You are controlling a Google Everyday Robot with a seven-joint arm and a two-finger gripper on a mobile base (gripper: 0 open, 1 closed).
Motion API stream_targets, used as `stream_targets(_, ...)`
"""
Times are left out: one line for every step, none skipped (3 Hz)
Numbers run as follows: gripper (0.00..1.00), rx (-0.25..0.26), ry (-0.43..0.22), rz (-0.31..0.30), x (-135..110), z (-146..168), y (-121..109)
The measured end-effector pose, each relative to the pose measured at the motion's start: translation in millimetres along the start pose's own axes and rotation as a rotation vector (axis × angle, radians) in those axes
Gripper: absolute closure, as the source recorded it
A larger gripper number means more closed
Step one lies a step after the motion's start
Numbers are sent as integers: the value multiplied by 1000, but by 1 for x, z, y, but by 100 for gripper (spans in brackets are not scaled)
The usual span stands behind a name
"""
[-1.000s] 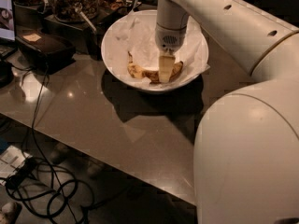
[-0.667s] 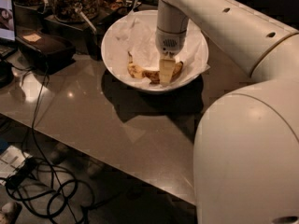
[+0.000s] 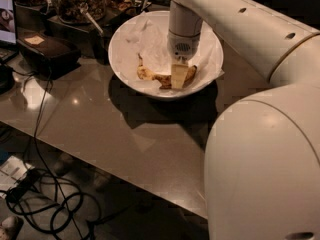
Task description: Pick banana from white bowl
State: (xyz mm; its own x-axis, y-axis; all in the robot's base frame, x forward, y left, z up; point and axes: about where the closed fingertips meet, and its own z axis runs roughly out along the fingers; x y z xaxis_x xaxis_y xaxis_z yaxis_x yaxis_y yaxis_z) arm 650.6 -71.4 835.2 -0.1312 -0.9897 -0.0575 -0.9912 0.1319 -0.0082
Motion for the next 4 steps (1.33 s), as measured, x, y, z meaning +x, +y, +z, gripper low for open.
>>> stream_targets(100,2,-6,-5,3,2,1)
stream_targets(100,3,-6,-5,3,2,1)
stream_targets(100,7,-8,-5,3,0,1)
stream_targets(100,56,-30,-3,3,-14,5)
